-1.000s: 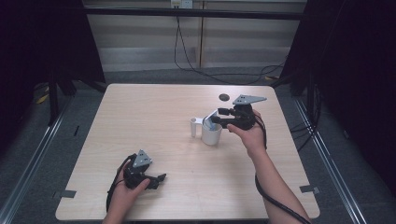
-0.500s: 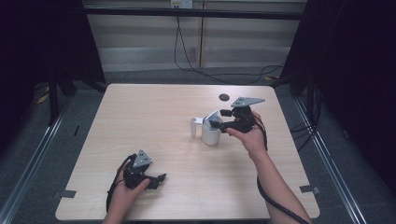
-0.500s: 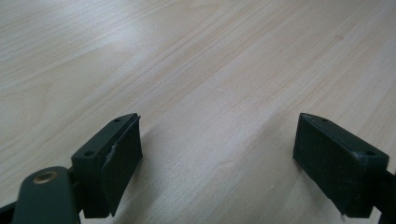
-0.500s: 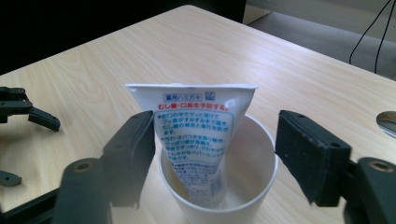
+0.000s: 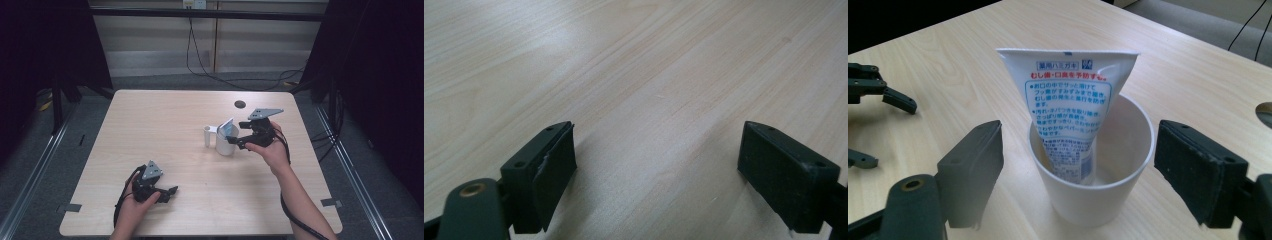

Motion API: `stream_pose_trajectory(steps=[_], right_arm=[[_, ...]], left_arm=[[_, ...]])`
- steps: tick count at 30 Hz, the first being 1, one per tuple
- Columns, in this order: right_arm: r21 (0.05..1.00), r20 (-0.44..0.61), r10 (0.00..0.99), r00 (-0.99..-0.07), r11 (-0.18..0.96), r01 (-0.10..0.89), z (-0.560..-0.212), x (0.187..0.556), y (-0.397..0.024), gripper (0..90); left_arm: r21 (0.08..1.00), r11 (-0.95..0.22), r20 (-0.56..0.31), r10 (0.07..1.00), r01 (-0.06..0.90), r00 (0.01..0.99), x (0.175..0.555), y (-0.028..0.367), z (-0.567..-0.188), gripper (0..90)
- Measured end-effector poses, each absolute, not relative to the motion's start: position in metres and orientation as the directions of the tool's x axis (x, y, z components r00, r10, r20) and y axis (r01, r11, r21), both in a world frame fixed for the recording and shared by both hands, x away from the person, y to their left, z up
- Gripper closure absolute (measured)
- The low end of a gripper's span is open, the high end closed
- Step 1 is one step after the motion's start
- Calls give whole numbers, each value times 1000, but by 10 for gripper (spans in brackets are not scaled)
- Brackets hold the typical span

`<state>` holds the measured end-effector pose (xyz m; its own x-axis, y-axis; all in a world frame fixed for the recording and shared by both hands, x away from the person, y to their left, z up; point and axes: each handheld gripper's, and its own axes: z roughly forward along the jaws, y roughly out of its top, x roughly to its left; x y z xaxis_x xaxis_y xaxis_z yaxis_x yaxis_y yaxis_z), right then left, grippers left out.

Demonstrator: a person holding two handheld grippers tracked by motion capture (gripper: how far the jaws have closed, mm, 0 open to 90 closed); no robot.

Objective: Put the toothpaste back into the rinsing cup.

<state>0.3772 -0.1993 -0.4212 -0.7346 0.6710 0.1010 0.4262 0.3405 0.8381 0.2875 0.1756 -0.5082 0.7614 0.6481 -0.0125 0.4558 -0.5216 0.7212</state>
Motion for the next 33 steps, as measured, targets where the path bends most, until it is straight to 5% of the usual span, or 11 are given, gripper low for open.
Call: stream_pose_trajectory(steps=[33], right_arm=[[818, 82, 690, -719, 365, 444, -421, 355, -226, 142]], left_arm=[[721, -521, -13, 648, 456, 761, 288, 176, -508, 153]])
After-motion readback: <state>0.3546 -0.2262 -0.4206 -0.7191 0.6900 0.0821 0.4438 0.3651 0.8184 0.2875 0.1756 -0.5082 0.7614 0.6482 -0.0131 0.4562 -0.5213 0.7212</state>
